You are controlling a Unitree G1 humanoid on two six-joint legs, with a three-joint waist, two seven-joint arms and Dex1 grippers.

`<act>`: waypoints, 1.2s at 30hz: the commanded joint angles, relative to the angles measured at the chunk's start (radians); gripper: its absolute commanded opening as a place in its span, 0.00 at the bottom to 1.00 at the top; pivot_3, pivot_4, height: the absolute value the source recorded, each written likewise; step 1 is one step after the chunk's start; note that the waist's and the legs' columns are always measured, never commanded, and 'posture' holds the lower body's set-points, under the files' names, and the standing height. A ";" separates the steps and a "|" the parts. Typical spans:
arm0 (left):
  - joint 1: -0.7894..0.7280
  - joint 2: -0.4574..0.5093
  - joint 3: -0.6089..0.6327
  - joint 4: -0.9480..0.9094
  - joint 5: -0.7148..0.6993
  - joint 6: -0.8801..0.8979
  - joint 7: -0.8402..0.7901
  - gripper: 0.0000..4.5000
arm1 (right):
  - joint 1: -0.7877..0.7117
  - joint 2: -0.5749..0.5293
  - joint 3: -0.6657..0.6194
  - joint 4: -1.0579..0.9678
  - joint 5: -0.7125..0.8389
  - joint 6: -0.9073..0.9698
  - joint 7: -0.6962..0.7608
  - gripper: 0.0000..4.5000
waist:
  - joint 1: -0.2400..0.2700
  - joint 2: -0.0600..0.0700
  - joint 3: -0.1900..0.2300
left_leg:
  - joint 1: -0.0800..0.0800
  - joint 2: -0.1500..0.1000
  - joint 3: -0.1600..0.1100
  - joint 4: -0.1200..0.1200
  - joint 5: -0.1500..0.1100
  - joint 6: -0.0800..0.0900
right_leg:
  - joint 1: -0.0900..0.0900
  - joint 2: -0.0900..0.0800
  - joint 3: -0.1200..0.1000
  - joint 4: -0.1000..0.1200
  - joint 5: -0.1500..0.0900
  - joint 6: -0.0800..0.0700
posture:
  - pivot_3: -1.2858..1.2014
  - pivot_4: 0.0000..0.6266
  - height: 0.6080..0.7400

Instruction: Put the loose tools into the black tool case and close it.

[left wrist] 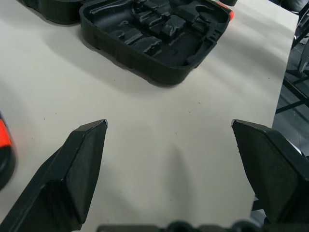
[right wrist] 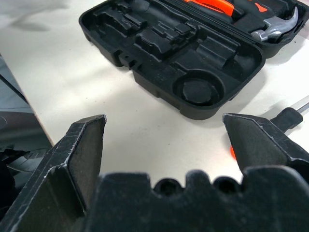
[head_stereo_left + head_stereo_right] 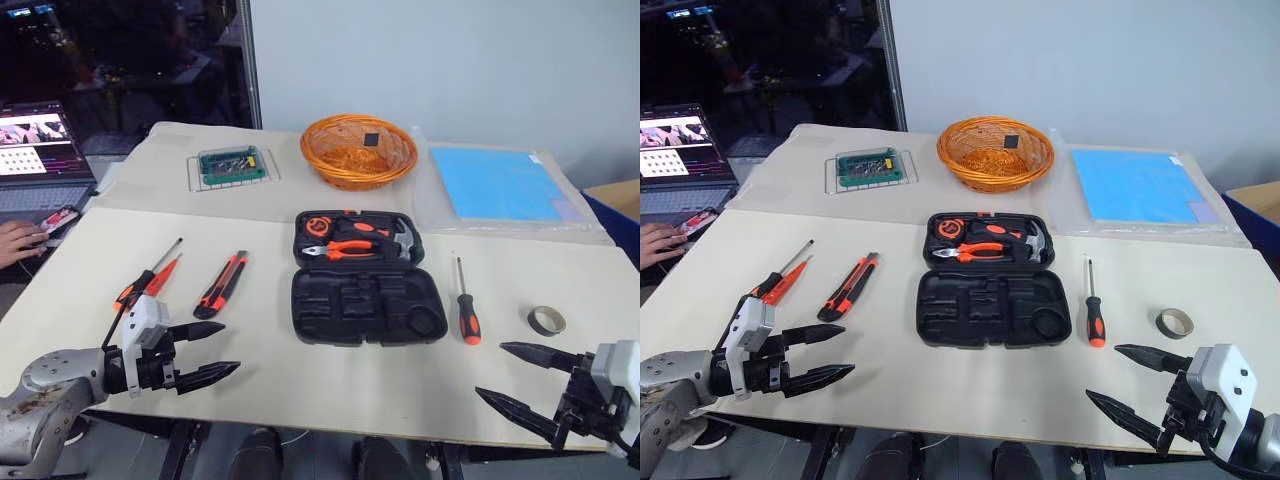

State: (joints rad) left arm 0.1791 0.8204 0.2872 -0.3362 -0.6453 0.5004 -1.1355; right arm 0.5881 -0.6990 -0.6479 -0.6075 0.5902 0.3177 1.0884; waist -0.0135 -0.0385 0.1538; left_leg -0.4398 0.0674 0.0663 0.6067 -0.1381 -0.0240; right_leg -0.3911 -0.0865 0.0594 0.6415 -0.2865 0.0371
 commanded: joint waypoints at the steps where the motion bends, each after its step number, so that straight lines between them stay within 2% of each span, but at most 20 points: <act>1: -0.025 -0.019 0.039 -0.016 -0.015 0.011 0.072 0.98 | -0.043 0.015 0.023 -0.004 -0.006 -0.052 -0.019 0.99 | 0.001 0.000 0.000 | 0.000 0.000 0.000 0.000 0.000 0.000 | 0.000 0.000 0.000 0.000 0.000 0.000 | 0.52 0.24 1.00; 5: -0.180 -0.127 0.173 0.047 -0.145 0.226 0.425 0.98 | -0.262 0.031 0.159 -0.074 0.074 0.000 -0.133 0.99 | -0.002 -0.002 0.001 | -0.002 0.001 0.000 0.002 0.000 0.001 | 0.002 0.003 -0.002 0.002 0.000 0.001 | 0.52 0.24 1.00; 8: -0.291 -0.097 0.229 0.177 -0.104 0.297 0.551 0.98 | -0.394 0.013 0.259 -0.112 0.097 0.038 -0.173 0.99 | -0.001 -0.002 0.001 | -0.001 0.002 -0.004 0.004 0.000 0.000 | 0.003 0.009 -0.002 0.005 0.000 0.008 | 0.52 0.24 1.00; 11: -0.341 0.003 0.216 0.311 -0.023 0.285 0.530 0.98 | -0.485 -0.018 0.338 -0.139 0.108 0.079 -0.186 0.99 | -0.001 -0.004 0.002 | 0.001 0.002 -0.007 0.004 0.000 0.000 | 0.001 0.010 -0.002 0.005 0.000 0.007 | 0.52 0.24 1.00; 16: -0.410 0.179 0.078 0.573 0.139 0.214 0.415 0.98 | -0.594 -0.064 0.434 -0.156 0.119 0.122 -0.184 0.99 | 0.002 -0.008 0.002 | 0.000 0.001 -0.004 0.003 0.000 0.000 | -0.001 0.009 -0.002 0.002 0.003 0.000 | 0.52 0.24 1.00; 19: -0.469 0.212 -0.002 0.673 0.208 0.186 0.368 0.98 | -0.623 -0.071 0.450 -0.156 0.127 0.130 -0.189 0.99 | 0.011 -0.009 0.002 | -0.002 0.000 -0.002 0.000 0.000 0.000 | -0.003 0.006 -0.002 0.000 0.003 0.000 | 0.52 0.24 1.00; 22: -0.522 0.210 -0.056 0.721 0.245 0.169 0.328 0.98 | -0.623 -0.071 0.448 -0.164 0.128 0.134 -0.195 0.99 | 0.017 -0.011 0.000 | -0.011 0.001 -0.002 0.001 0.000 0.000 | -0.012 0.007 -0.003 0.002 0.003 0.000 | 0.52 0.24 1.00; 25: -0.548 0.208 -0.098 0.754 0.281 0.161 0.298 0.98 | -0.601 -0.070 0.440 -0.180 0.127 0.131 -0.204 0.99 | 0.020 -0.012 0.001 | -0.017 0.002 -0.004 0.004 0.004 0.004 | -0.014 0.009 -0.003 0.007 0.007 0.006 | 0.52 0.24 1.00; 26: -0.552 0.207 -0.106 0.760 0.289 0.159 0.288 0.87 | -0.594 -0.068 0.438 -0.185 0.126 0.131 -0.209 1.00 | 0.020 -0.012 0.001 | -0.017 0.002 -0.004 0.004 0.004 0.004 | -0.014 0.009 -0.003 0.007 0.007 0.006 | 0.52 0.24 1.00; 27: -0.556 0.203 -0.108 0.765 0.294 0.156 0.282 0.84 | -0.587 -0.067 0.436 -0.190 0.126 0.130 -0.214 1.00 | 0.020 -0.012 0.001 | -0.017 0.002 -0.004 0.004 0.004 0.004 | -0.014 0.010 -0.003 0.007 0.007 0.006 | 0.52 0.24 1.00; 30: -0.567 0.192 -0.097 0.774 0.300 0.142 0.268 0.61 | -0.574 -0.066 0.436 -0.199 0.126 0.127 -0.226 1.00 | 0.020 -0.012 0.001 | -0.017 0.002 -0.004 0.004 0.004 0.004 | -0.013 0.009 -0.004 0.007 0.007 0.006 | 0.52 0.24 1.00; 32: -0.582 0.183 -0.052 0.780 0.275 0.121 0.261 0.44 | -0.558 -0.065 0.429 -0.203 0.126 0.125 -0.232 1.00 | 0.020 -0.012 0.001 | -0.017 0.002 -0.004 0.005 0.004 0.004 | -0.013 0.009 -0.004 0.007 0.008 0.006 | 0.52 0.24 1.00; 35: -0.603 0.168 0.050 0.680 0.167 0.099 0.181 0.21 | -0.513 -0.056 0.393 -0.200 0.123 0.115 -0.246 1.00 | 0.020 -0.014 0.001 | -0.017 0.003 -0.004 0.006 0.004 0.004 | -0.013 0.009 -0.004 0.007 0.008 0.006 | 0.52 0.24 1.00; 36: -0.612 0.167 0.061 0.634 0.138 0.108 0.158 0.21 | -0.492 -0.052 0.373 -0.199 0.123 0.109 -0.247 1.00 | 0.022 -0.016 0.001 | -0.018 0.003 -0.004 0.006 0.004 0.004 | -0.013 0.009 -0.004 0.007 0.008 0.006 | 0.52 0.24 1.00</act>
State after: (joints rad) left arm -0.3847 0.9747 0.2729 0.4106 -0.4317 0.6287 -0.9226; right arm 0.0768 -0.7578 -0.2157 -0.7804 0.6914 0.4508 0.8552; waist 0.0082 -0.0540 0.1547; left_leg -0.4584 0.0705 0.0616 0.6131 -0.1335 -0.0190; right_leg -0.4039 -0.0771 0.0540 0.6483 -0.2787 0.0430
